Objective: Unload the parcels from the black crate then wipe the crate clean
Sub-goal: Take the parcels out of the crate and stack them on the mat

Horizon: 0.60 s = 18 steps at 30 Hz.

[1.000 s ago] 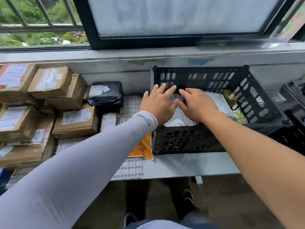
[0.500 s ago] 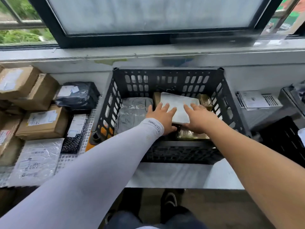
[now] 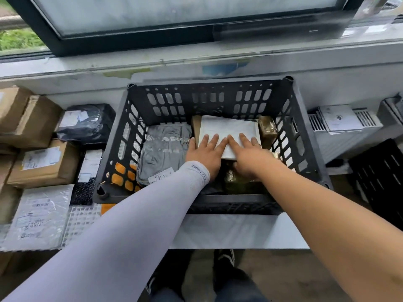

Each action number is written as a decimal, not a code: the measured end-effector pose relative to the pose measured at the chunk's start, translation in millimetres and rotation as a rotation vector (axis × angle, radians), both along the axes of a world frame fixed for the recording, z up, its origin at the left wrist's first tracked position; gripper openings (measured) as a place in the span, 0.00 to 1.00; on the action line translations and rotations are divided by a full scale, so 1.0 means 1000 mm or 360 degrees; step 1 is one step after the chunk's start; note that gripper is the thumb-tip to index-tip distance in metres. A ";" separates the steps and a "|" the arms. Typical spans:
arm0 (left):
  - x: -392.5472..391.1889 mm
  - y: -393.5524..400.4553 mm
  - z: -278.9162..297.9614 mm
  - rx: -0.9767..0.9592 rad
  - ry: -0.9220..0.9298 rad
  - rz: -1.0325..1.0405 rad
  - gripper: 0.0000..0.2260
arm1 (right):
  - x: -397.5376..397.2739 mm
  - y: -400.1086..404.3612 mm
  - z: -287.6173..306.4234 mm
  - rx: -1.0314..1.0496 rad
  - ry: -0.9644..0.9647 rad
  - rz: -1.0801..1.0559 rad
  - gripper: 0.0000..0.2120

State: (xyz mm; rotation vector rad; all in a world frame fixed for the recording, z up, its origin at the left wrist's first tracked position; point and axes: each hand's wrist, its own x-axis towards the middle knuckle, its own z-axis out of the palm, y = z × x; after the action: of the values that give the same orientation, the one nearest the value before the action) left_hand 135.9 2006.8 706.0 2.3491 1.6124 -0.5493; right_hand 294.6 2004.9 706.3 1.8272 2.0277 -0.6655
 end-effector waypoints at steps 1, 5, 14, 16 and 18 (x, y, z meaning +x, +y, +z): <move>-0.002 0.000 0.003 0.0030 -0.0008 -0.0001 0.29 | 0.000 0.000 0.003 0.0042 -0.0002 0.0004 0.42; -0.014 -0.003 0.012 0.0195 -0.0084 -0.0025 0.29 | -0.006 -0.007 0.021 0.0229 -0.0026 0.0062 0.41; -0.077 -0.030 0.055 0.0407 -0.0246 -0.0066 0.42 | -0.071 -0.038 0.073 0.0572 -0.0153 0.0018 0.39; -0.101 -0.036 0.066 0.0465 -0.0259 -0.0081 0.40 | -0.096 -0.046 0.085 0.0629 -0.0151 -0.0028 0.40; -0.125 -0.042 0.077 0.0551 -0.0281 -0.0112 0.34 | -0.121 -0.054 0.096 0.0693 -0.0147 -0.0056 0.39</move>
State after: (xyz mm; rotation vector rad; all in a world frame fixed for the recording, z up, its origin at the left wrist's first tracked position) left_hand 11.2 1964.8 783.1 2.6180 1.6578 -0.0716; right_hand 173.6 1950.6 801.9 2.0826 2.2082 -0.1449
